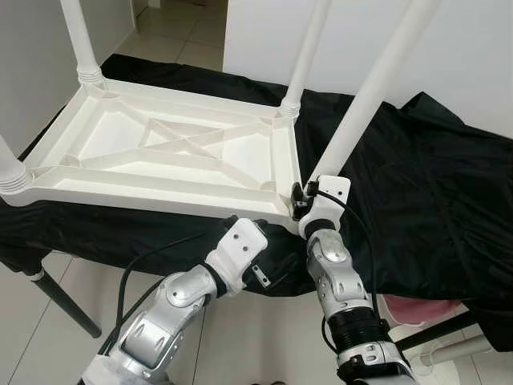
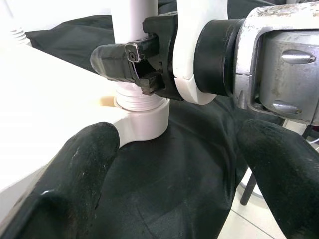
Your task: Building children table
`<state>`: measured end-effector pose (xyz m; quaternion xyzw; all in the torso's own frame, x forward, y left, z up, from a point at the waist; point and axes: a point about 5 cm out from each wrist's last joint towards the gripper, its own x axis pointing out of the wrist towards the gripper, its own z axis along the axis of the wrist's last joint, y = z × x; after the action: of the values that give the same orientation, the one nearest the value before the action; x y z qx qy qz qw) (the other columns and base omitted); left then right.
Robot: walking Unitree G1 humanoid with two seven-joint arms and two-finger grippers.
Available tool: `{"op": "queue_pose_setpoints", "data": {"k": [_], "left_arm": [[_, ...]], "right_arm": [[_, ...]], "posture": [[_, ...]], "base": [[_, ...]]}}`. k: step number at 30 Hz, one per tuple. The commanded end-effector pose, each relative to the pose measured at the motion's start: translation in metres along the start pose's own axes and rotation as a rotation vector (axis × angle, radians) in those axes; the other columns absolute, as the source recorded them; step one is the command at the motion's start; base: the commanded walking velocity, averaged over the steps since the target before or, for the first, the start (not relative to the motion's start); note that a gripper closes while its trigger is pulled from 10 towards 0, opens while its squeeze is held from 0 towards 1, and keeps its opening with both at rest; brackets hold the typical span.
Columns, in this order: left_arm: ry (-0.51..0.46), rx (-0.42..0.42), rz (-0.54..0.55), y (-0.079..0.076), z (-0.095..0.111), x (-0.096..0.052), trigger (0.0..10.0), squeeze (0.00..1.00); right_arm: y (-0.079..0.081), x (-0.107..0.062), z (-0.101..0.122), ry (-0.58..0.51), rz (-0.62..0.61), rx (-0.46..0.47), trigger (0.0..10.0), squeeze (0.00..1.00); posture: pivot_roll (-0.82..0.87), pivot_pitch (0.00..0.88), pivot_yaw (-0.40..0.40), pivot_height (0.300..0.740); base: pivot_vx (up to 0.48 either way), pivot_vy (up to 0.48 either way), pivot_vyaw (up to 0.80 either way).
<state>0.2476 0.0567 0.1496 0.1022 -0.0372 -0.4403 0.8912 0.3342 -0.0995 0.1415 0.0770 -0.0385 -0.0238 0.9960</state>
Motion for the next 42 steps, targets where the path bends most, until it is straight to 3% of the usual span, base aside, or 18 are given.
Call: {"op": "queue_pose_setpoints", "data": {"k": [1, 2, 6, 11, 18, 19, 27, 34, 42], "left_arm": [[-0.005, 0.000, -0.069, -0.009, 0.002, 0.000, 10.0, 0.00], [-0.004, 0.000, -0.066, -0.008, 0.002, 0.000, 10.0, 0.00], [-0.003, -0.001, -0.062, -0.008, 0.002, -0.001, 10.0, 0.00], [-0.002, -0.002, -0.061, -0.009, 0.002, -0.001, 10.0, 0.00], [-0.004, -0.005, -0.062, -0.010, 0.002, -0.001, 10.0, 0.00], [-0.005, -0.005, -0.063, -0.010, 0.002, 0.000, 10.0, 0.00], [-0.008, -0.003, -0.061, -0.008, 0.002, 0.001, 10.0, 0.00], [-0.011, -0.006, -0.052, -0.004, 0.002, 0.003, 10.0, 0.00], [-0.026, 0.011, -0.075, -0.006, 0.006, 0.009, 10.0, 0.00]], "right_arm": [[0.000, -0.006, -0.013, 0.063, -0.006, 0.041, 10.0, 0.00], [0.001, -0.007, -0.010, 0.045, 0.026, 0.062, 10.0, 1.00], [0.008, -0.009, -0.001, -0.022, 0.139, 0.082, 10.0, 1.00], [0.012, -0.013, 0.002, -0.038, 0.170, 0.075, 10.0, 1.00], [0.000, -0.014, 0.002, -0.059, 0.229, 0.041, 10.0, 1.00], [-0.003, -0.013, 0.001, -0.058, 0.249, 0.034, 10.0, 0.00], [-0.015, -0.017, -0.005, -0.072, 0.307, -0.016, 10.0, 0.00], [-0.015, -0.022, -0.009, -0.079, 0.340, -0.006, 10.0, 0.00], [-0.035, -0.005, -0.002, -0.088, 0.459, -0.053, 10.0, 0.00]], "posture": [[0.11, 0.075, -0.155, 0.740], [0.11, 0.076, -0.155, 0.740], [0.11, 0.077, -0.157, 0.740], [0.11, 0.079, -0.156, 0.740], [0.10, 0.078, -0.155, 0.740], [0.10, 0.078, -0.155, 0.740], [0.09, 0.086, -0.150, 0.740], [0.09, 0.093, -0.147, 0.740], [0.08, 0.094, -0.135, 0.740]], "base": [[0.000, 0.000, 0.00], [0.000, 0.000, 0.00], [0.000, 0.000, 0.00], [0.000, 0.000, 0.00], [0.000, 0.000, 0.00], [0.000, 0.000, 0.00], [0.000, 0.000, 0.00], [0.000, 0.000, 0.00], [0.000, 0.000, 0.00]]}}
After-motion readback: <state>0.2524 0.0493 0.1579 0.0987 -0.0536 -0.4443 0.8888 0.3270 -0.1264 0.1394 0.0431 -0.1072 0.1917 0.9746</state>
